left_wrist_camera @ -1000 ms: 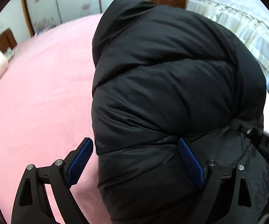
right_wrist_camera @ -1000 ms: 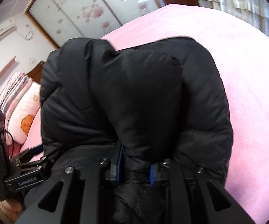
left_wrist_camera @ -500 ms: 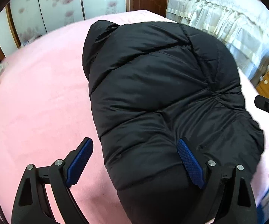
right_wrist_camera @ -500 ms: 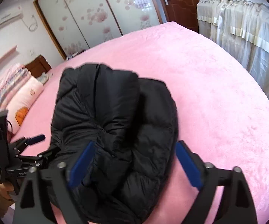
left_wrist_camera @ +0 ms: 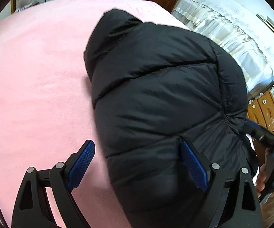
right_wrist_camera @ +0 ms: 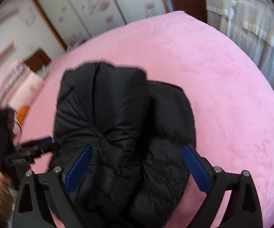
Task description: Fold large clothes
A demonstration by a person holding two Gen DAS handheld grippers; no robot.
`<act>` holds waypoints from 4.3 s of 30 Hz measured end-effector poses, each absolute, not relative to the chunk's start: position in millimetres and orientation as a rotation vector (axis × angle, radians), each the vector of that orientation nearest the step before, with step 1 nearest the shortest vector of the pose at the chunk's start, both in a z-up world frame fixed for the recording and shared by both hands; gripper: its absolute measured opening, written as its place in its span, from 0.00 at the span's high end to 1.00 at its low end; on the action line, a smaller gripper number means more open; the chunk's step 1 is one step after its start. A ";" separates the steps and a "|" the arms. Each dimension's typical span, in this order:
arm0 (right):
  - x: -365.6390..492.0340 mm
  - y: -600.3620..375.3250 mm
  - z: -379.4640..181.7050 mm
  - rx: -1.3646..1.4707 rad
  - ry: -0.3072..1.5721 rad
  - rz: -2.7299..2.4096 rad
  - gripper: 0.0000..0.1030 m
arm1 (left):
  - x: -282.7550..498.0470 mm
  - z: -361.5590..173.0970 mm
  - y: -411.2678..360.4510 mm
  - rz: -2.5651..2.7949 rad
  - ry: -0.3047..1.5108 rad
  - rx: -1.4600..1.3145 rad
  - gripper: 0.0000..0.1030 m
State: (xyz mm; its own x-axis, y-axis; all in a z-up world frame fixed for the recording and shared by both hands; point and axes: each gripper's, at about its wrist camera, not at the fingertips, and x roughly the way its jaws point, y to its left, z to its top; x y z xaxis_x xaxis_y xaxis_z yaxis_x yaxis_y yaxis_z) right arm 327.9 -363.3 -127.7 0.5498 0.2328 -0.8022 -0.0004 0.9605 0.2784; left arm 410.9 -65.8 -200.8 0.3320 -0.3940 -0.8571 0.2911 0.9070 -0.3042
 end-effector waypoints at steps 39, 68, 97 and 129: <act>326.7 -438.4 -266.0 0.855 1.181 0.493 0.25 | 483.0 -233.2 -109.4 -0.622 1.280 -0.090 0.39; 417.0 -70.0 -49.9 0.547 0.934 0.835 0.48 | 629.2 -44.7 211.9 -0.381 1.006 0.130 0.57; 407.8 33.3 -164.9 0.370 1.071 0.567 0.20 | 651.6 -127.0 331.4 0.079 0.960 0.166 0.00; 121.2 -159.9 52.9 0.061 0.757 0.375 0.20 | 222.6 72.4 58.9 -0.142 0.753 0.037 0.00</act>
